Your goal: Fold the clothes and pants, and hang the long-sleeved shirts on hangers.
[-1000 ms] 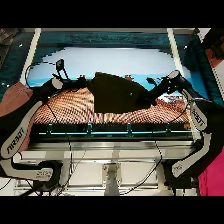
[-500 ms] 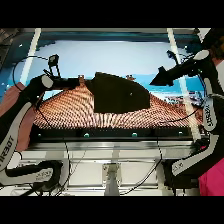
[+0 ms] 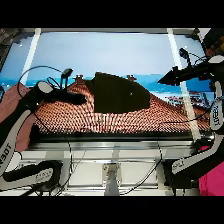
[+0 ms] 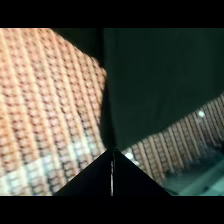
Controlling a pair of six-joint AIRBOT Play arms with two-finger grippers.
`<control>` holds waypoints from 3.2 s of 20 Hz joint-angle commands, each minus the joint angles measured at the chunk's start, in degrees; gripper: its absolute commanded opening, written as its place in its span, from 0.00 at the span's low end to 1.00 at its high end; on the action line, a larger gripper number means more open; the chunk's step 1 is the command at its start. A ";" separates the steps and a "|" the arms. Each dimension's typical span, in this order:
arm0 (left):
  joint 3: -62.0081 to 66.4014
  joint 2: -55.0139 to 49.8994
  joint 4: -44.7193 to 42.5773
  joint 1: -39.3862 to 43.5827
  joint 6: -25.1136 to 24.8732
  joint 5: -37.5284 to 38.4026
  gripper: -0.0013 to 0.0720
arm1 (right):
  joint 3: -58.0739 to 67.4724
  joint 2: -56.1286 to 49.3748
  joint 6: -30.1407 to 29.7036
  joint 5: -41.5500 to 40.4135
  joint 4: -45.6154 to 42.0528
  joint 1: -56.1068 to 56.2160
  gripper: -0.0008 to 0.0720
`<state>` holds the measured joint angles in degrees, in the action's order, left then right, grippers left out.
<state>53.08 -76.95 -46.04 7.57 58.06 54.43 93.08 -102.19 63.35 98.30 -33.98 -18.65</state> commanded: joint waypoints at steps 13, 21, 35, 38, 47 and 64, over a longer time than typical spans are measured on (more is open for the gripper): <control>-5.11 -10.69 23.58 2.10 -8.00 -5.77 0.70 | -2.84 0.00 -2.99 -4.96 2.16 0.13 0.52; -5.09 -10.71 26.64 3.93 -9.53 -2.75 0.32 | -2.86 0.00 -3.02 -7.50 -3.85 0.13 0.51; -4.87 -3.58 26.62 2.21 -9.66 -0.20 0.03 | -19.58 -0.13 -15.30 -14.56 -10.99 1.29 0.42; -4.87 -3.58 26.62 2.21 -9.66 -0.20 0.03 | -19.63 -0.87 -16.65 -15.65 -11.47 4.09 0.38; -4.87 -3.61 26.60 2.21 -9.66 -0.22 0.03 | -19.69 -2.60 -16.98 -13.35 -11.45 10.19 0.38; 21.05 5.90 36.83 0.31 -11.85 -14.78 0.03 | -6.32 16.28 -18.73 -9.77 34.80 8.90 0.05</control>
<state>67.02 -72.14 -13.50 7.77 46.33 46.39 80.73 -90.26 43.33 96.29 -3.18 -10.50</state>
